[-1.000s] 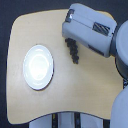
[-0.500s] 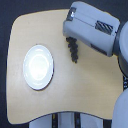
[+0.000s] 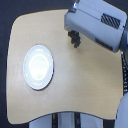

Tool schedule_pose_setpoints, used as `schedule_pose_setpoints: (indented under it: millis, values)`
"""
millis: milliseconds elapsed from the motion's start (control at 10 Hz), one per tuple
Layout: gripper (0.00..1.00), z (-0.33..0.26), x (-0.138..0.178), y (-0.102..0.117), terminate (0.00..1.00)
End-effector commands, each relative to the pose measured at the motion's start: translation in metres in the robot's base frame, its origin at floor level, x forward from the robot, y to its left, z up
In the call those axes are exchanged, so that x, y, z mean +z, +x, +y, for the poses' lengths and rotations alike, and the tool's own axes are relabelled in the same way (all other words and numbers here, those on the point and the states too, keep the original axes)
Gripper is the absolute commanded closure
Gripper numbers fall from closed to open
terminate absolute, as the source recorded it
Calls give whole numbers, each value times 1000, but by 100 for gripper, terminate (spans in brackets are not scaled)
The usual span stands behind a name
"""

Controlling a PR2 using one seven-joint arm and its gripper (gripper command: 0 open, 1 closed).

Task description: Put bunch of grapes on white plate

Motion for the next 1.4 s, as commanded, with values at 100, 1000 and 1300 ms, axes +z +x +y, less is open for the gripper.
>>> schedule_pose_setpoints:
  millis: [100,1000,1300]
  values:
    - [100,11,77,-23,0]
    - [100,170,37,-117,0]
    - [100,206,21,-127,0]
